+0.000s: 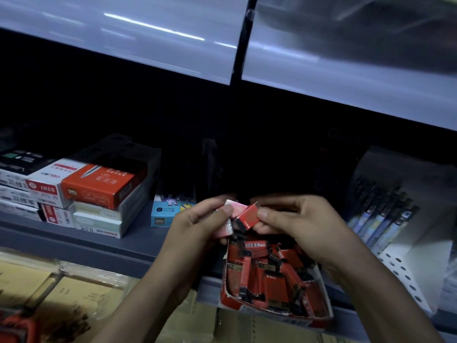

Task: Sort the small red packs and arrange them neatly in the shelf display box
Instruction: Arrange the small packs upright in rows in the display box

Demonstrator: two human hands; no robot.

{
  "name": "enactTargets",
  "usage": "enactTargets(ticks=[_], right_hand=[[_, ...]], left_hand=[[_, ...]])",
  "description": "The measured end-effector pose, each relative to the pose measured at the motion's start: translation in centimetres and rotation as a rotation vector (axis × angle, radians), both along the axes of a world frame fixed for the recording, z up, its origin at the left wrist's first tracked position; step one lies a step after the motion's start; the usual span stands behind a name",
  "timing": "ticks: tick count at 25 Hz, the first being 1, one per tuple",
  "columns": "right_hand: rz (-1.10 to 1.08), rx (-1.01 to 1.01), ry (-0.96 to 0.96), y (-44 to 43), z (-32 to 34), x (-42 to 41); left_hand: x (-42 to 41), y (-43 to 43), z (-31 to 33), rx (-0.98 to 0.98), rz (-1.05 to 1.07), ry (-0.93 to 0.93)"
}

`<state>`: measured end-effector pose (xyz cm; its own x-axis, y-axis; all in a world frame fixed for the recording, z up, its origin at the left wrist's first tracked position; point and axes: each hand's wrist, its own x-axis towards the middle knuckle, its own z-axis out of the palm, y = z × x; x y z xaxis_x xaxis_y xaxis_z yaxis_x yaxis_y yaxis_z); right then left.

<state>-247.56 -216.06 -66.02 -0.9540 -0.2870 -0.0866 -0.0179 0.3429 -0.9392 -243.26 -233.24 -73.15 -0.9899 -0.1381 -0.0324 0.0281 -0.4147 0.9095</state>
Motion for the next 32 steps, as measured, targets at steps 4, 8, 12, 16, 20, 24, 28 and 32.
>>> enactTargets(ticks=[4, 8, 12, 16, 20, 24, 28, 32], right_hand=[[-0.012, 0.017, -0.031, 0.9, 0.7, -0.1], [-0.055, 0.021, -0.002, 1.0, 0.7, -0.2], [-0.079, 0.157, 0.066, 1.2, 0.0, -0.5], [-0.058, 0.233, 0.099, 0.9, -0.5, -0.6], [-0.15, 0.381, 0.185, 0.8, -0.8, -0.7], [-0.145, 0.517, 0.323, 0.2, -0.9, 0.1], [-0.07, 0.484, 0.301, 0.9, -0.7, 0.2], [0.011, 0.554, 0.371, 1.0, -1.1, 0.1]], left_hand=[[-0.3, -0.2, -0.3, 0.057, 0.07, -0.014], [-0.3, -0.1, -0.4, 0.034, 0.083, -0.007], [-0.2, 0.1, -0.4, 0.021, 0.101, -0.01], [-0.1, 0.0, -0.3, 0.017, 0.109, -0.011], [-0.2, 0.1, -0.2, 0.008, 0.105, -0.004], [-0.2, 0.1, -0.2, 0.003, 0.112, 0.0], [-0.2, 0.1, -0.4, -0.013, 0.109, 0.002], [-0.3, 0.1, -0.5, -0.005, 0.108, 0.008]])
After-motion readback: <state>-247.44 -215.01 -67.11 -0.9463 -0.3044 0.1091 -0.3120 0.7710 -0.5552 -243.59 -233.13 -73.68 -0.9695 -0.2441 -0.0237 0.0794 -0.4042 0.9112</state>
